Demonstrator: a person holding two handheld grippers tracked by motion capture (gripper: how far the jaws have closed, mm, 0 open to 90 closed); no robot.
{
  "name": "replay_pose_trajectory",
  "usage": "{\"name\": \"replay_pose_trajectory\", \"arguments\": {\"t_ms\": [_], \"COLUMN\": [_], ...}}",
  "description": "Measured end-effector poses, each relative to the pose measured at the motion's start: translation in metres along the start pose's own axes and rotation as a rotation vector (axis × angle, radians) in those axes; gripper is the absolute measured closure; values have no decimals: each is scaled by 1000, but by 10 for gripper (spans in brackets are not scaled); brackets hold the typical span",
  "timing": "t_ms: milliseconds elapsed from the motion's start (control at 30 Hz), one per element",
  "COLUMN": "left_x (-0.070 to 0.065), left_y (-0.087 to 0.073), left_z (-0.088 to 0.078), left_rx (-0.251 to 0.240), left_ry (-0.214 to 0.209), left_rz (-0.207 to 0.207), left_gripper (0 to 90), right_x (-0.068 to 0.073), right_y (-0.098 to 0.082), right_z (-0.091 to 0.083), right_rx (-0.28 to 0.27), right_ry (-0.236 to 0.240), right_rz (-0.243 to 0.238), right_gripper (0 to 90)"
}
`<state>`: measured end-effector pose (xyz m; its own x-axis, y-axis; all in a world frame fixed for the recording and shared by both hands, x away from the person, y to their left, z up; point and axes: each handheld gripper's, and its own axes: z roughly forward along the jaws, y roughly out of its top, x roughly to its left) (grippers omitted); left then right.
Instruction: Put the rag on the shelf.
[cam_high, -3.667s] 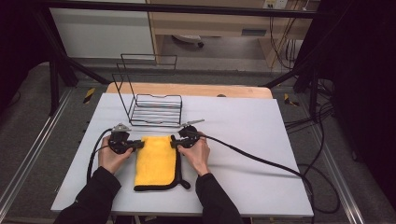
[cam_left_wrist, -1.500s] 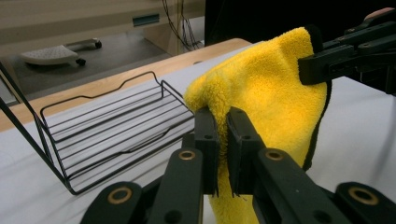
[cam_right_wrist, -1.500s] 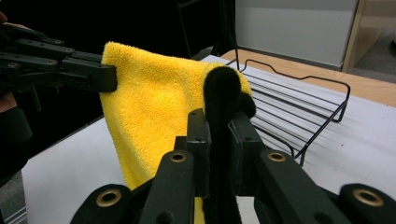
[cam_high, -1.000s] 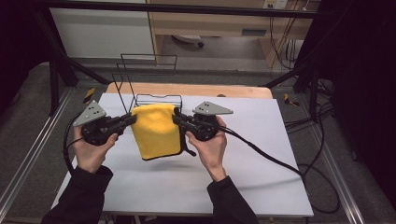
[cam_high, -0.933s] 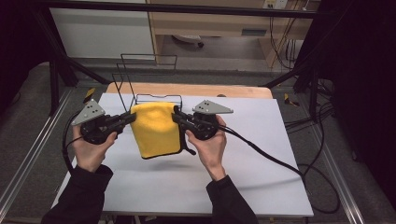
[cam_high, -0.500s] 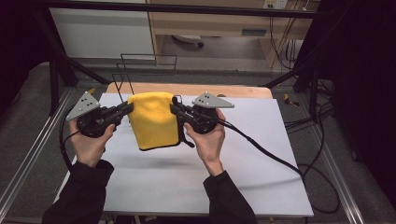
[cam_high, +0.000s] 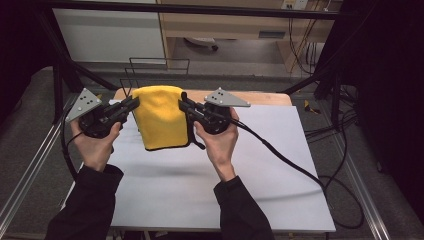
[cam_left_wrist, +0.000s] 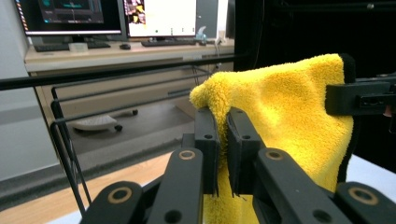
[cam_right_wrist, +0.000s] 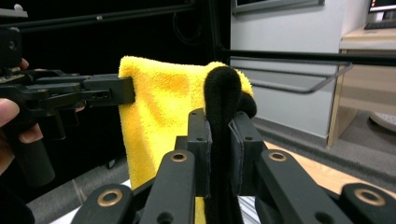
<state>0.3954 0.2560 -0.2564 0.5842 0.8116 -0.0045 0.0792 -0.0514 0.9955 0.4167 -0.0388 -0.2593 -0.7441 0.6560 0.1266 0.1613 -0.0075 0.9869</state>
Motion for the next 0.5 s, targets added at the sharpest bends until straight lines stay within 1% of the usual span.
{"name": "replay_pose_trajectory", "arguments": {"t_ms": [333, 500], "left_x": [7, 12], "left_y": [13, 19], "left_z": [3, 3], "left_rx": [-48, -70], "left_ry": [32, 31], "left_rz": [9, -4], "left_gripper": [837, 837], "right_x": [-1, -1], "right_y": [14, 23], "right_z": [9, 13], "right_rx": [-38, -49], "right_ry": [-1, 0], "right_rz": [2, -7], "right_gripper": [808, 808]}}
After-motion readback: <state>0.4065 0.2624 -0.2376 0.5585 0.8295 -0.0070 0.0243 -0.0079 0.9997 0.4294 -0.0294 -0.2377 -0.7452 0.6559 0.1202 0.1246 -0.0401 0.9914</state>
